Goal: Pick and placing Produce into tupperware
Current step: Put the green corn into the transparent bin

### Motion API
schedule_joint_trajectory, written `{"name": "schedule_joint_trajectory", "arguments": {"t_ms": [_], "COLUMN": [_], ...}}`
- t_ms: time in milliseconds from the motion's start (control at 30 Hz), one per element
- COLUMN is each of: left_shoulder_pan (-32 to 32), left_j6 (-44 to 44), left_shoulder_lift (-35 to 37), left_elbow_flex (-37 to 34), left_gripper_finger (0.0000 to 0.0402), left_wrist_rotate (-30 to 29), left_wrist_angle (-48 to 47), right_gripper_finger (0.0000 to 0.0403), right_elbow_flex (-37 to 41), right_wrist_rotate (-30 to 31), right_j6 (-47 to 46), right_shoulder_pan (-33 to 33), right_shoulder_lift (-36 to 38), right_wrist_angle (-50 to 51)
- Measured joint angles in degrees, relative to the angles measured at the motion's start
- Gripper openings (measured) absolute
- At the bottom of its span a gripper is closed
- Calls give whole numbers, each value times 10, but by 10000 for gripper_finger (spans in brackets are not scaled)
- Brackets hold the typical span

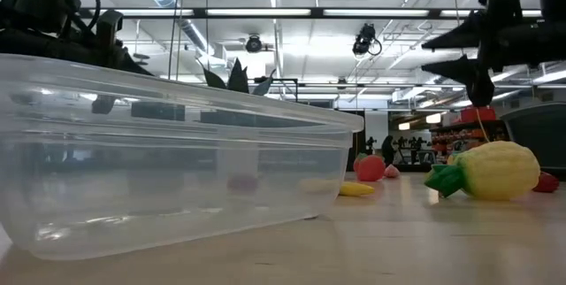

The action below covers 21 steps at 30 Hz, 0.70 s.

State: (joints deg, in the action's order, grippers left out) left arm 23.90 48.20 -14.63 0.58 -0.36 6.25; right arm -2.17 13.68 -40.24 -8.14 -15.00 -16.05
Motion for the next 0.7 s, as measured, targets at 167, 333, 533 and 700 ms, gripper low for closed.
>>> {"name": "schedule_joint_trajectory", "arguments": {"t_ms": [167, 333, 533, 700], "left_shoulder_pan": [0, 0, 0, 0], "left_j6": [42, 37, 50, 67], "left_shoulder_lift": [0, 0, 0, 0], "left_elbow_flex": [0, 0, 0, 0], "left_gripper_finger": [41, 39, 38, 30], "left_wrist_rotate": [-7, -56, -59, -59], "left_wrist_angle": [30, 77, 105, 102], "right_gripper_finger": [199, 199, 199, 199], "right_elbow_flex": [0, 0, 0, 0], "right_wrist_rotate": [39, 55, 80, 80], "right_j6": [-38, -37, -42, 17], "right_shoulder_pan": [0, -2, -17, -27], "right_shoulder_lift": [0, 0, 0, 0], "right_wrist_angle": [-92, -95, -238, -337]}}
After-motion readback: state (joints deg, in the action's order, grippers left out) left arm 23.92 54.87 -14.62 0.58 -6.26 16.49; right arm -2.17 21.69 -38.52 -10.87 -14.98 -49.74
